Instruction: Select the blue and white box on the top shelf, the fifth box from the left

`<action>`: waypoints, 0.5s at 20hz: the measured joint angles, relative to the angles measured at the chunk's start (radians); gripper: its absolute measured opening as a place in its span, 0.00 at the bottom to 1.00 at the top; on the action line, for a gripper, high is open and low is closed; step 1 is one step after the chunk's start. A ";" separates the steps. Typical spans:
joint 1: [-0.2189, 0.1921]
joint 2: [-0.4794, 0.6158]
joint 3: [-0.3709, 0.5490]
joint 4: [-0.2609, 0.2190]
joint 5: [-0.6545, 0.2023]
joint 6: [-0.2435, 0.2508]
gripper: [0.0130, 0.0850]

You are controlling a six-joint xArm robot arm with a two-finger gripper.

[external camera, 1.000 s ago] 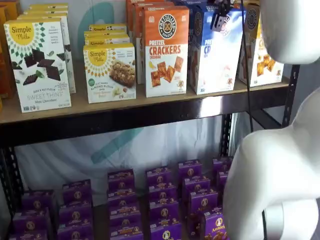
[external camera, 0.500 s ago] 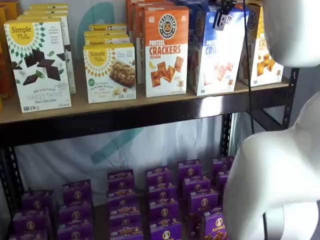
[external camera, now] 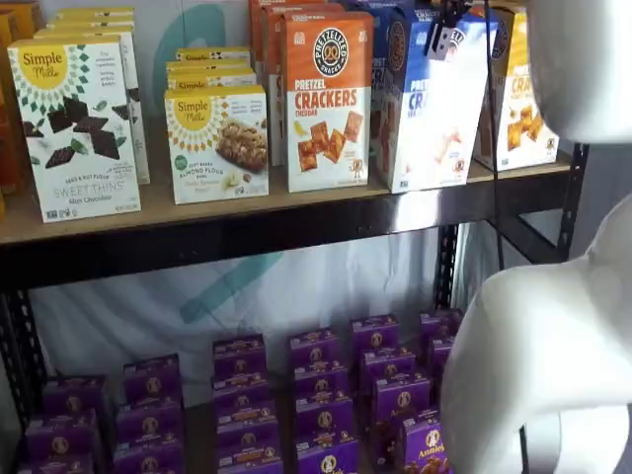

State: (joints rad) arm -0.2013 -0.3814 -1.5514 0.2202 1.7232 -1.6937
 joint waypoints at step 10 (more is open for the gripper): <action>0.007 -0.048 0.000 -0.036 0.123 0.003 0.61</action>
State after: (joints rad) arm -0.1946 -0.4292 -1.5519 0.1844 1.8466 -1.6907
